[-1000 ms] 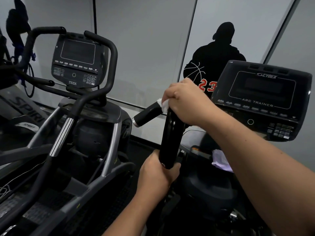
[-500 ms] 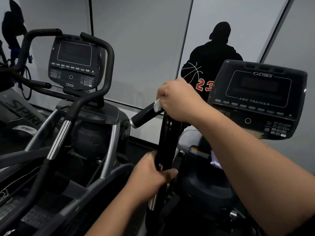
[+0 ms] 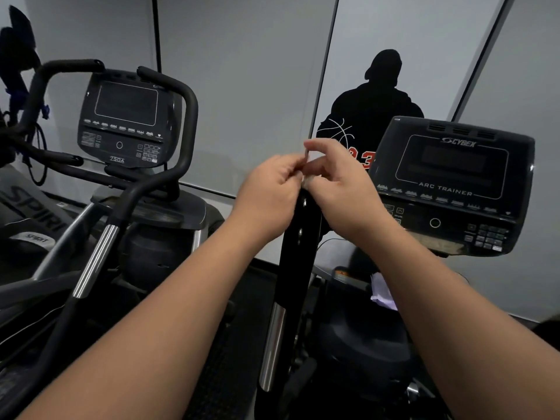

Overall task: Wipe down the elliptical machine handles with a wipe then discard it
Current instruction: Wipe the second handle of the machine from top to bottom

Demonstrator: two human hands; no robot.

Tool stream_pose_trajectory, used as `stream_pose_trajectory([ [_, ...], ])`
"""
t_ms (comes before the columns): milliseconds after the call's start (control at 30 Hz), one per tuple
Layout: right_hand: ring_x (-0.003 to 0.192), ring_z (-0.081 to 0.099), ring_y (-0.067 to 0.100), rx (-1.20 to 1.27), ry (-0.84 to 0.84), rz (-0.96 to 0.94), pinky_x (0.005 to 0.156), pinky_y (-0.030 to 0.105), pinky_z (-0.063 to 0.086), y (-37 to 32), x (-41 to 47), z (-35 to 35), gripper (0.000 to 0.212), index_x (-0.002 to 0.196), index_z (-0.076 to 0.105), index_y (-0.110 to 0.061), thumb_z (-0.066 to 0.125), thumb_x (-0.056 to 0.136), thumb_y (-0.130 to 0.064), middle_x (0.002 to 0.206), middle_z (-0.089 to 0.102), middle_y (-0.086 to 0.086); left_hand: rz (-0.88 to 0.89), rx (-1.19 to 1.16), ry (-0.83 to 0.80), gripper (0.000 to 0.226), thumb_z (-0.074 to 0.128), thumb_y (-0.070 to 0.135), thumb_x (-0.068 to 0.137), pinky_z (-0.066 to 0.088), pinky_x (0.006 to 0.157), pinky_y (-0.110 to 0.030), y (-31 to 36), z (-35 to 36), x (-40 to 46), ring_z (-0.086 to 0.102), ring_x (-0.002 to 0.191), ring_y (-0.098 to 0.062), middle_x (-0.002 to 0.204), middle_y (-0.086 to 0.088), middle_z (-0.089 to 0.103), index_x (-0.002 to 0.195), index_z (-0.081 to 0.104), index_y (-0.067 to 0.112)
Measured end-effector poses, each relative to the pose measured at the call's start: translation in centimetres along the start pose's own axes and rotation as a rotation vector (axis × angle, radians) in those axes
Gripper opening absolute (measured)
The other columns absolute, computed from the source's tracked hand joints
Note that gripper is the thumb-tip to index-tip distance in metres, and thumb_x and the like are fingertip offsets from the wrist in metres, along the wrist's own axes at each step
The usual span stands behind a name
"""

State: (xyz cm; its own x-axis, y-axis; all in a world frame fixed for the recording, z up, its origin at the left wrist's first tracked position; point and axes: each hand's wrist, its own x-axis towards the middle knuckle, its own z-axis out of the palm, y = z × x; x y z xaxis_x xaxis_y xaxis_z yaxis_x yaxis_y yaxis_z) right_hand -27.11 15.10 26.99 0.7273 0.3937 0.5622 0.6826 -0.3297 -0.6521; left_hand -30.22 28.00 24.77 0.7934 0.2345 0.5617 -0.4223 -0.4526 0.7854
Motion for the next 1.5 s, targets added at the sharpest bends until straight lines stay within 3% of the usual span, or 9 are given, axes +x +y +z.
stream_pose_trajectory([
  [200,0.088,0.062,0.010,0.097,0.201,0.079,0.082,0.031,0.051,2.7,-4.7,0.5,0.024,0.112,0.063,-0.018,0.058,0.089,-0.014,0.097,0.065,-0.005,-0.028,0.165,0.036,0.011,0.068,0.022,0.090,0.056,0.083,-0.038,-1.5,0.1,2.3,0.067,0.086,-0.018,0.093,-0.001,0.073,0.088,0.078,0.022],
  [333,0.082,0.063,0.008,0.191,0.127,0.162,0.080,0.031,0.053,3.2,-5.8,1.1,0.017,0.111,0.063,-0.021,0.058,0.095,-0.017,0.094,0.069,-0.006,-0.064,0.137,-0.022,0.028,0.067,0.022,0.090,0.056,0.064,-0.039,-0.9,-0.2,2.5,0.061,0.065,-0.015,0.075,0.005,0.070,0.067,0.072,0.037],
  [433,0.080,0.062,0.012,0.316,0.137,0.205,0.073,0.029,0.049,3.5,-5.3,1.0,0.023,0.104,0.063,-0.022,0.050,0.094,-0.006,0.090,0.068,-0.002,0.023,0.235,-0.037,0.030,0.060,0.012,0.091,0.048,0.071,-0.023,-0.7,-0.1,2.2,0.060,0.080,-0.012,0.093,0.001,0.061,0.075,0.069,0.035],
  [533,0.086,0.063,0.016,0.318,0.140,0.246,0.072,0.024,0.048,3.7,-4.7,0.6,0.029,0.111,0.063,-0.014,0.045,0.096,0.004,0.099,0.068,0.006,-0.031,0.245,0.000,0.012,0.070,0.021,0.089,0.037,0.052,-0.012,-1.4,-0.3,2.6,0.052,0.064,-0.012,0.090,-0.005,0.058,0.080,0.070,0.012],
  [733,0.090,0.061,0.018,0.350,0.206,0.113,0.081,0.036,0.052,3.1,-1.6,0.0,0.028,0.119,0.061,-0.035,0.055,0.093,-0.027,0.102,0.063,-0.001,-0.010,0.222,0.033,0.016,0.062,0.006,0.085,0.046,0.061,-0.029,-1.3,0.2,3.1,0.057,0.067,-0.018,0.082,-0.001,0.061,0.077,0.070,0.016],
  [867,0.085,0.058,0.012,0.278,0.167,0.119,0.083,0.038,0.052,3.0,0.0,-0.4,0.026,0.123,0.063,-0.024,0.056,0.098,-0.022,0.100,0.063,0.000,-0.123,0.177,0.016,0.038,0.066,0.043,0.092,0.040,0.045,-0.023,-2.9,-0.2,3.6,0.049,0.046,-0.015,0.055,0.003,0.055,0.072,0.061,0.011],
  [1000,0.089,0.066,0.013,0.225,0.060,0.117,0.085,0.037,0.056,2.9,0.8,0.0,0.026,0.120,0.070,-0.017,0.057,0.098,-0.023,0.100,0.071,0.000,-0.118,0.057,0.008,0.011,0.065,0.009,0.089,0.040,0.038,-0.019,-2.1,-0.1,3.5,0.052,0.046,-0.017,0.062,-0.007,0.061,0.079,0.064,0.006],
  [1233,0.067,0.068,0.037,-0.160,-0.149,0.122,0.061,0.050,0.058,0.7,3.8,-0.4,0.023,0.085,0.068,-0.011,0.077,0.086,-0.032,0.080,0.072,0.018,-0.223,-0.395,0.144,0.028,0.053,-0.011,0.079,0.054,0.074,-0.042,-4.3,-1.0,3.1,0.062,0.073,-0.026,0.077,-0.015,0.069,0.078,0.070,0.011],
  [1500,0.060,0.054,0.015,-0.474,-0.271,0.123,0.054,0.029,0.041,-0.4,7.0,0.2,0.021,0.095,0.067,-0.020,0.052,0.086,-0.008,0.073,0.058,-0.004,-0.367,0.231,0.232,0.022,0.050,0.014,0.088,0.054,0.085,-0.040,-10.4,-2.3,1.5,0.065,0.093,-0.024,0.099,-0.001,0.071,0.088,0.069,0.024],
])
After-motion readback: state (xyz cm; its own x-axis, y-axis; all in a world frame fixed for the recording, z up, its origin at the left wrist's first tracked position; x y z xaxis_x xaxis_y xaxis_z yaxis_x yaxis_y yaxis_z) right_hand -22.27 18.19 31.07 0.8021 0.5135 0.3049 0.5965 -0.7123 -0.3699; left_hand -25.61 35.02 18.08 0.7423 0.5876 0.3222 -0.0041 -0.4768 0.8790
